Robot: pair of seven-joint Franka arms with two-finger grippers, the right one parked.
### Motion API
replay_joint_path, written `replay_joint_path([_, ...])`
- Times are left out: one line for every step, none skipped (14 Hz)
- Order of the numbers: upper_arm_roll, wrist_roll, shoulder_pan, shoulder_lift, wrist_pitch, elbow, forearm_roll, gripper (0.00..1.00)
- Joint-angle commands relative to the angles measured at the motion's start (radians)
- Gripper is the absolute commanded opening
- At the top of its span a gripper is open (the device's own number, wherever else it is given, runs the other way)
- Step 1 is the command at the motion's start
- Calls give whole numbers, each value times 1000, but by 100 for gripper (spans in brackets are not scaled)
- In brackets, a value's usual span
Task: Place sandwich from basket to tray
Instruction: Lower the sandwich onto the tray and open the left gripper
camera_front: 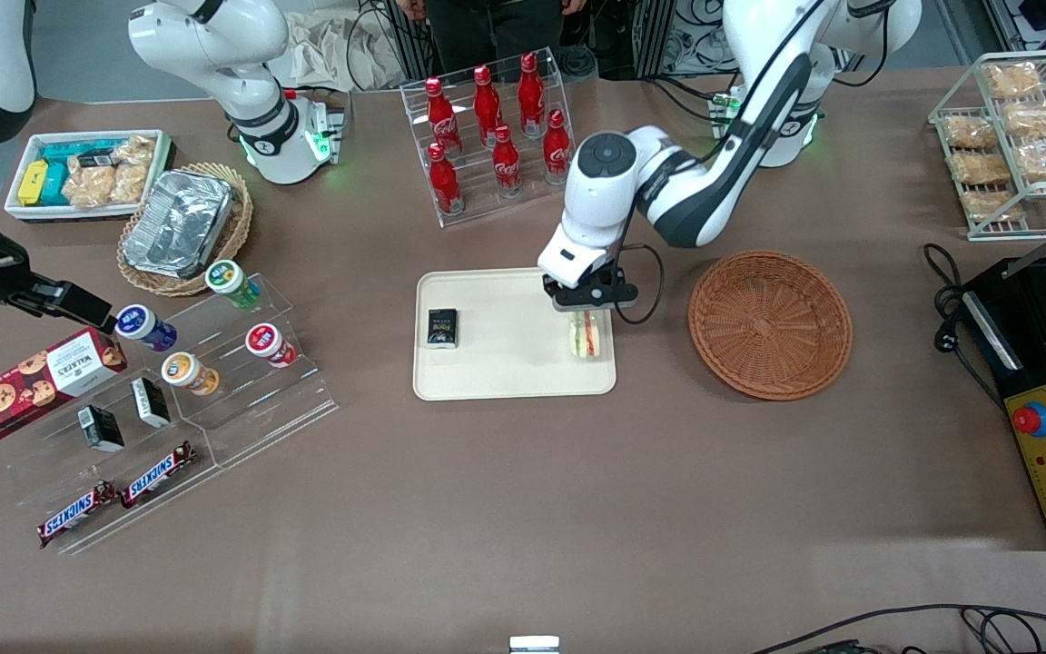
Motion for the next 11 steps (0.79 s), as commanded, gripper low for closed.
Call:
replay_joint_path([4, 11, 2, 8, 60, -43, 71, 0])
replay_joint_path([4, 12, 2, 19, 61, -44, 73, 0])
replay_joint_path([4, 12, 3, 19, 61, -55, 73, 0])
replay_joint_path([4, 12, 3, 20, 61, -61, 73, 0])
replay_joint_path([4, 12, 3, 23, 61, -62, 73, 0])
replay_joint_path([6, 12, 3, 33, 61, -62, 73, 0])
replay_joint_path([6, 12, 3, 39, 63, -61, 80, 0])
replay_joint_path([6, 12, 3, 48, 69, -59, 89, 0])
replay_joint_path([4, 12, 3, 53, 75, -61, 91, 0])
replay_joint_path([6, 12, 3, 62, 77, -59, 91, 0])
replay_joint_path([6, 12, 3, 69, 77, -53, 91, 5])
